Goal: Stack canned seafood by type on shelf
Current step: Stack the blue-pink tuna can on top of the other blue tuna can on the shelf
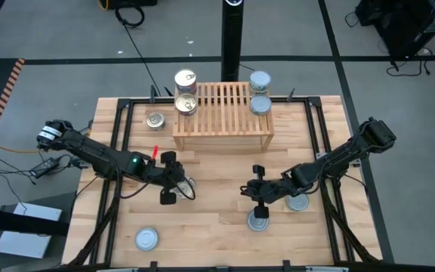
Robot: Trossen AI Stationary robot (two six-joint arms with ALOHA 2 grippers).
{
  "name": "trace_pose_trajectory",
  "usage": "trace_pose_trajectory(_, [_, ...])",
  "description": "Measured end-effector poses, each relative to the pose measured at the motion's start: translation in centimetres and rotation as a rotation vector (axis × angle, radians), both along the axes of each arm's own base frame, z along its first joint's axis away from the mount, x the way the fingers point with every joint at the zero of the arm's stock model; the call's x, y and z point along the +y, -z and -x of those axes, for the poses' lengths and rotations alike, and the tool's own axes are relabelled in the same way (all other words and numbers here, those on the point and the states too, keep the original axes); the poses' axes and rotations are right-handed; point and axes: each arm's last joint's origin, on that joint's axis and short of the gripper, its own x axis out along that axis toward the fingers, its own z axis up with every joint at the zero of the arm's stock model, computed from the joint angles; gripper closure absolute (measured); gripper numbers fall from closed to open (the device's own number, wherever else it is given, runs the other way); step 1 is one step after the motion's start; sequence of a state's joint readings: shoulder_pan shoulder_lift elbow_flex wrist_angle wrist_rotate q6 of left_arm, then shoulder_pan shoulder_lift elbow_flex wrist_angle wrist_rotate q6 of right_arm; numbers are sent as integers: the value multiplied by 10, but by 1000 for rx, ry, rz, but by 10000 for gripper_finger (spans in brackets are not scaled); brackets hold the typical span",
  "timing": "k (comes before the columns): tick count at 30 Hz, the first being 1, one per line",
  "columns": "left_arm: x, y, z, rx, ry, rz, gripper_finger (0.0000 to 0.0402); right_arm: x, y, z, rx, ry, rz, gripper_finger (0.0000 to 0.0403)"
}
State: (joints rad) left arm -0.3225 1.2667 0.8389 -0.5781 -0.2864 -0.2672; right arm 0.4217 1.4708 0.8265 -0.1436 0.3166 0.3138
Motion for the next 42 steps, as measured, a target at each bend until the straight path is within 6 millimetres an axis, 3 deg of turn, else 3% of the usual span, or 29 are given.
trace_pose_trajectory(6, [2,-1,-1,-22,-33,-52,399,0,0,0,-4,15,-7,391])
trace_pose_trajectory(13, [1,-2,-1,-59,-72,-136,399,-5,-4,-5,-64,147,-80,391])
trace_pose_trajectory(20, [-5,-10,-3,-122,-85,-136,399,-11,-4,-7,-85,209,-89,370])
trace_pose_trajectory(32, [3,-75,-9,-142,-146,-135,399,-12,-4,-8,-85,213,-86,367])
trace_pose_trajectory(42, [35,-125,-8,-156,-242,-165,399,-12,-4,-8,-84,209,-82,364])
